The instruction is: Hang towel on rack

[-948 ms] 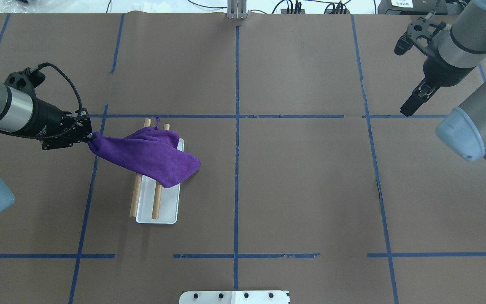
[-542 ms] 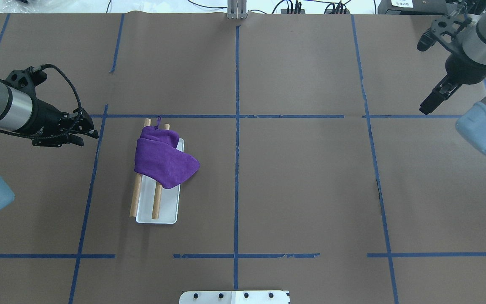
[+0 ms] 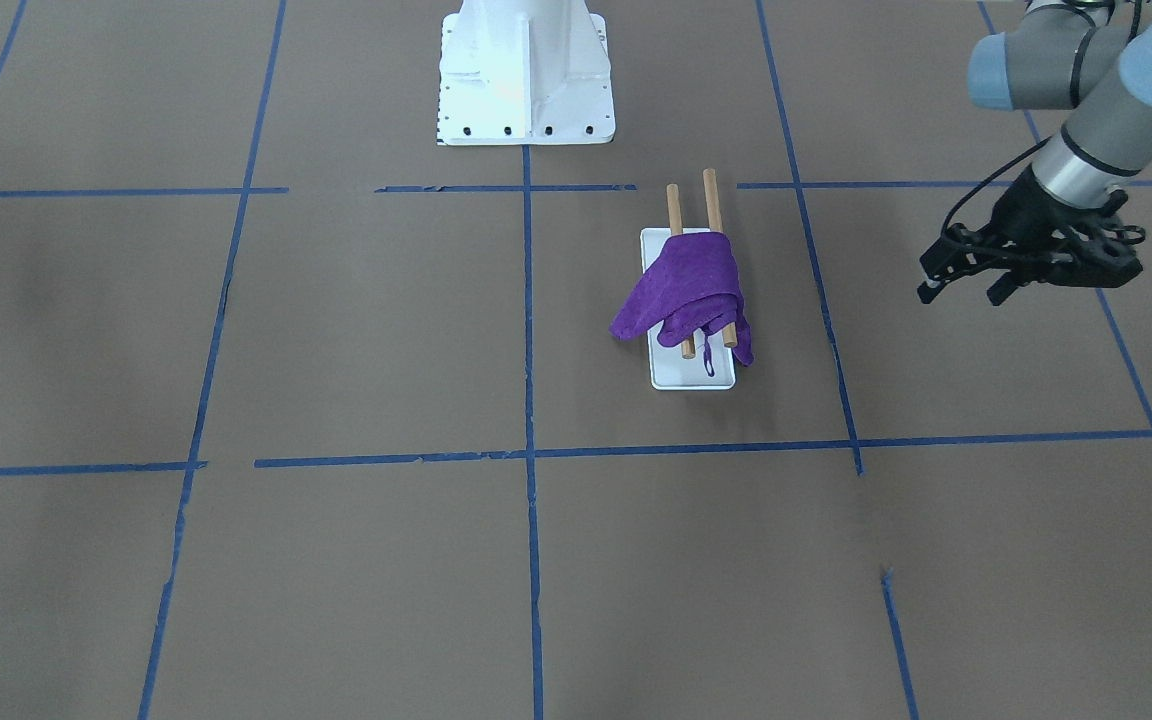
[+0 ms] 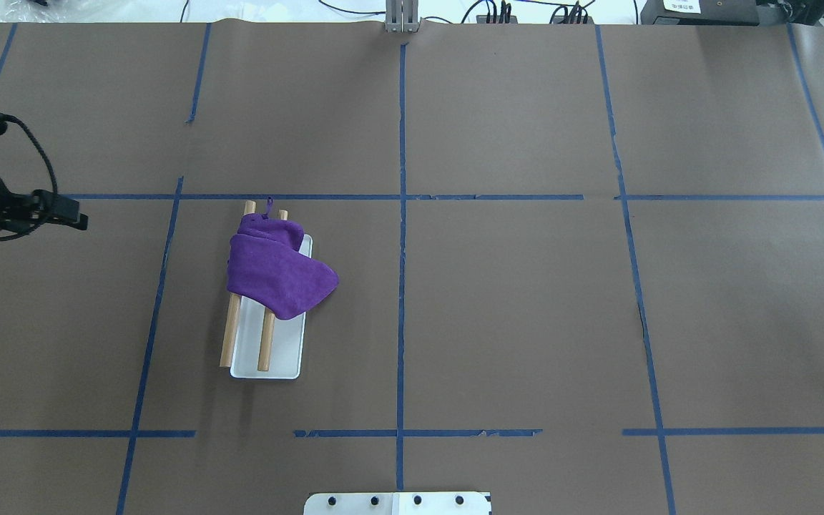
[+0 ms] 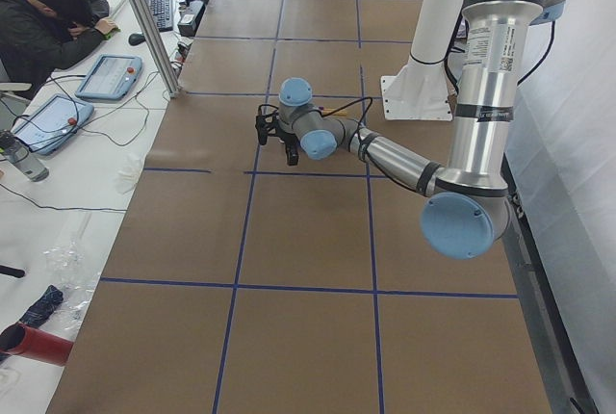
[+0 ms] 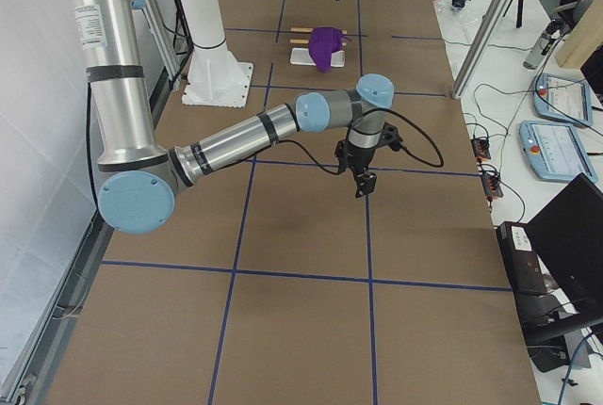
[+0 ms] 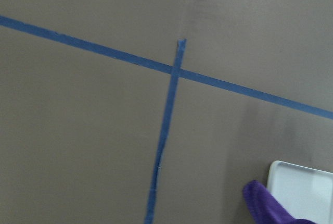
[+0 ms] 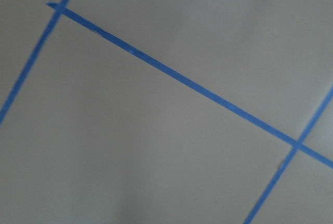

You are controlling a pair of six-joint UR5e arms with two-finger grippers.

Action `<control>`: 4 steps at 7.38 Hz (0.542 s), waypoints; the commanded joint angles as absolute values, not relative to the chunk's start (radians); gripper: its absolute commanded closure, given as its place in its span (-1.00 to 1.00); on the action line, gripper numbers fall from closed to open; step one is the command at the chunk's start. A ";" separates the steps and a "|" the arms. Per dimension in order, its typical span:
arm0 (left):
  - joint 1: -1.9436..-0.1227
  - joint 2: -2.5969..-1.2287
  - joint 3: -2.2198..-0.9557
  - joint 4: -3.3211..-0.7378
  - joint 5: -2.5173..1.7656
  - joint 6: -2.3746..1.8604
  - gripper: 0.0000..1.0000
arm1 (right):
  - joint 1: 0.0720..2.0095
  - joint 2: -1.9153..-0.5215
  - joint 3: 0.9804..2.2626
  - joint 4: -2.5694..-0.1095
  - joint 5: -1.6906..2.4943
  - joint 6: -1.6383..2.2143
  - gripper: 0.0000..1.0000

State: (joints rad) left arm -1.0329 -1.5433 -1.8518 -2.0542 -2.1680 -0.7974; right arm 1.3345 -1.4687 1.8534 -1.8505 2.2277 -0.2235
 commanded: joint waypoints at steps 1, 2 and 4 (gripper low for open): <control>-1.246 -1.494 -1.822 -1.891 -2.169 -0.248 -1.00 | 1.504 -1.542 1.749 -1.848 2.227 -0.361 -1.00; -1.381 -1.493 -1.790 -1.805 -2.171 -0.030 -1.00 | 1.550 -1.583 1.732 -1.847 2.227 -0.377 -1.00; -1.540 -1.491 -1.721 -1.746 -2.177 0.118 -1.00 | 1.606 -1.627 1.732 -1.847 2.244 -0.370 -1.00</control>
